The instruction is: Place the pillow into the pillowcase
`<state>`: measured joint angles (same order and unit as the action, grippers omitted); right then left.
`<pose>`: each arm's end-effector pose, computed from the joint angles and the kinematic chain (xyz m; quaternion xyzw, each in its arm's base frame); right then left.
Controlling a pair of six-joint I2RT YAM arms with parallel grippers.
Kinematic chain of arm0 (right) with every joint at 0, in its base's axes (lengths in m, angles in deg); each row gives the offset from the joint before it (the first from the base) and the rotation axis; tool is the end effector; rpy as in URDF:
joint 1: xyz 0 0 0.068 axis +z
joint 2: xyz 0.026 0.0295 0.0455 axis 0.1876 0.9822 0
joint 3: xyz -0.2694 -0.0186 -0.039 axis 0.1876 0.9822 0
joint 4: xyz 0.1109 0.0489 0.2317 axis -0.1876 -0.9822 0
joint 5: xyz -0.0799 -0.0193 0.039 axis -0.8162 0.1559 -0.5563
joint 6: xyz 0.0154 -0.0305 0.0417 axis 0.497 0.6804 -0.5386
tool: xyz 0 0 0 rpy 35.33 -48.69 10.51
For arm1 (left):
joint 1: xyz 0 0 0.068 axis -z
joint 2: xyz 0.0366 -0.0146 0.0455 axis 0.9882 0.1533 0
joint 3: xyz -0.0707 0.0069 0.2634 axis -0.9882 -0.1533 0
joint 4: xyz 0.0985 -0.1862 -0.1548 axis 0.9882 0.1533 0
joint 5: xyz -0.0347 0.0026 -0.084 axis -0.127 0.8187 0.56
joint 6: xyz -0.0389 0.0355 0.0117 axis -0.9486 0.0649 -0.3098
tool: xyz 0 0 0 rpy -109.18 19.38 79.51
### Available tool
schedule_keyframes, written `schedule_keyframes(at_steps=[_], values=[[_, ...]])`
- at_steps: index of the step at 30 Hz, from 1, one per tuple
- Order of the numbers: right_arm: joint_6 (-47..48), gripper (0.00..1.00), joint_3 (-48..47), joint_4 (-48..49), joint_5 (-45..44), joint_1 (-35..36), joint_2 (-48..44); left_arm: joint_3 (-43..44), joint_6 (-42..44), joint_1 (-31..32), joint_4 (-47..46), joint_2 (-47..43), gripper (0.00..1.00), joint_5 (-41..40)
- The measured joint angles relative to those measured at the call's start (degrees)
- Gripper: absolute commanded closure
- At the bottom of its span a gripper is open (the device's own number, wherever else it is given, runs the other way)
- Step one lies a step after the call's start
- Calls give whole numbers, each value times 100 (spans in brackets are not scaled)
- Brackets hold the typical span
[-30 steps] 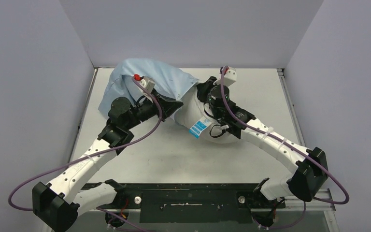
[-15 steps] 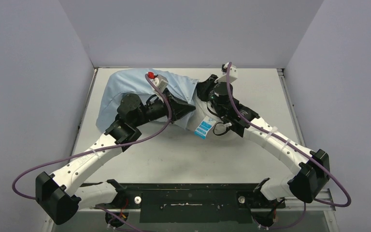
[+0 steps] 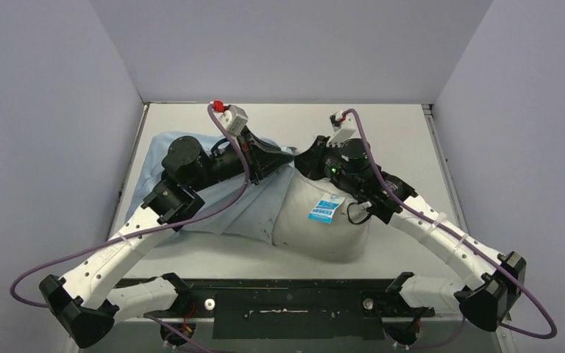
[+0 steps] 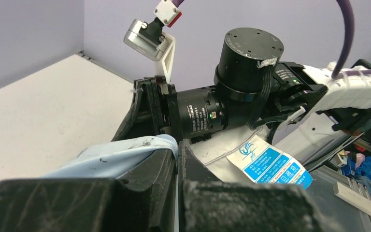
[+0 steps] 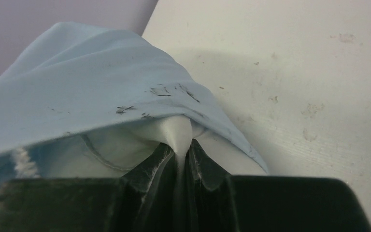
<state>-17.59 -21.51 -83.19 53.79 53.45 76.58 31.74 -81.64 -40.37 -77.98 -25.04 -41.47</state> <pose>0.2003 0.1879 0.3820 -0.0452 0.7890 0.4232 0.4431 0.1676 -0.1657 0.4460 0.2599 0.5911 -0.5307 0.5489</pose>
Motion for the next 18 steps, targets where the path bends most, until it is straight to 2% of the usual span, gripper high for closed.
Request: schedule_keyframes(at_steps=[4, 7, 13, 16, 18], values=[[13, 70, 577, 118, 197, -243, 66, -243, 26, -52, -92, 345, 100, -31], [114, 52, 734, 50, 236, -549, 323, -433, -31, -208, -313, 874, 99, -17], [400, 23, 525, -313, -107, -1274, 396, -26, -107, -610, -616, 1919, 59, -20], [553, 13, 262, -673, -494, -1543, 251, 396, 107, -632, -538, 2057, 52, -173], [629, 9, 96, -868, -728, -1655, 72, 605, 326, -586, -505, 2006, 51, -337]])
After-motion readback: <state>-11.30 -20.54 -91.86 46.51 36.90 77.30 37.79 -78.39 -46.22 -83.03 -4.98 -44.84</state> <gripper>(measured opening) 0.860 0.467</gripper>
